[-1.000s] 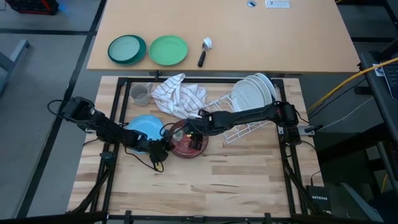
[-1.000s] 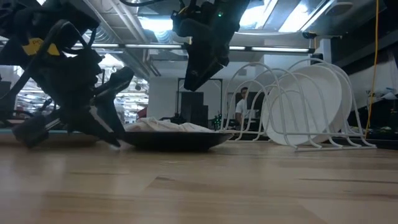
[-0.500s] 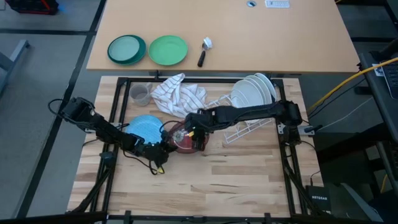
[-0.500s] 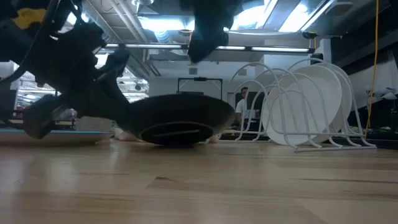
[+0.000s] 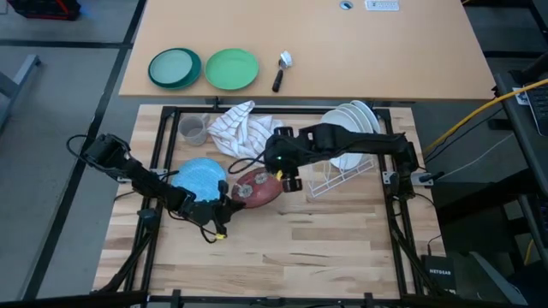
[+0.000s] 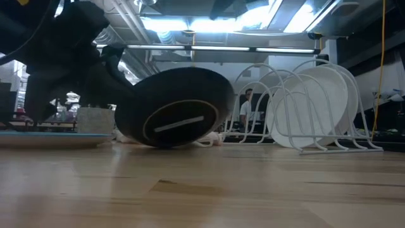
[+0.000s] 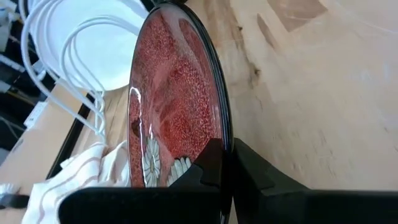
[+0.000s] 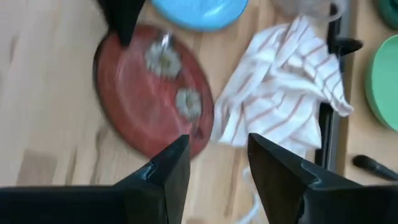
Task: Sort dishes
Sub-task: Put the brown plate into the white dish rack
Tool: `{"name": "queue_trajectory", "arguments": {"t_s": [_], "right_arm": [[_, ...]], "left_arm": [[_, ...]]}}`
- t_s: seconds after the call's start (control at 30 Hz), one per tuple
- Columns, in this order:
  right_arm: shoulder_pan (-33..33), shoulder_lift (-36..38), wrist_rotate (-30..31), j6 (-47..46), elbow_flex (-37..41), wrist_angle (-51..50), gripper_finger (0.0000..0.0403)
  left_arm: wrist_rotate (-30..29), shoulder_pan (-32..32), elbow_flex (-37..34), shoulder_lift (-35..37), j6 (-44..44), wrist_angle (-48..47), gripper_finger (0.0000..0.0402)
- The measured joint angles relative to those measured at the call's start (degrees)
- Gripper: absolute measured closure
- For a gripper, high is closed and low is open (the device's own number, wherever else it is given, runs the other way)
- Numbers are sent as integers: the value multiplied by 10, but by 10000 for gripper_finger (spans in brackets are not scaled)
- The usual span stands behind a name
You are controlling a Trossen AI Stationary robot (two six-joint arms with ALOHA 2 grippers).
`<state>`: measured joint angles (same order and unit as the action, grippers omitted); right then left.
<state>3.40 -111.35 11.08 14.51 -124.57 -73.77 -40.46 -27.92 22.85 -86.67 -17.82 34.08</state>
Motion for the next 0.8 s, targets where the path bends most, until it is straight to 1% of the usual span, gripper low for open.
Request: {"name": "queue_trajectory", "arguments": {"t_s": [0.13,0.3,0.4,0.5,0.63,0.7,0.8], "right_arm": [[10,-1,8,11,3,-60,237],[49,-3,42,10,34,-57,237],[75,-3,80,-6,48,-55,237],[102,-3,143,-69,52,-54,237],[135,-3,234,-173,51,-55,237],[147,-3,269,-238,51,-56,237],[161,-3,300,-340,51,-56,237]], "left_arm": [[-11,0,0,0,25,3,400],[-10,1,1,0,41,38,401],[-8,2,2,4,64,59,401],[-21,2,3,16,106,61,401],[-61,2,3,23,143,61,401],[-84,2,3,23,152,66,401],[-117,2,3,23,163,91,402]]}}
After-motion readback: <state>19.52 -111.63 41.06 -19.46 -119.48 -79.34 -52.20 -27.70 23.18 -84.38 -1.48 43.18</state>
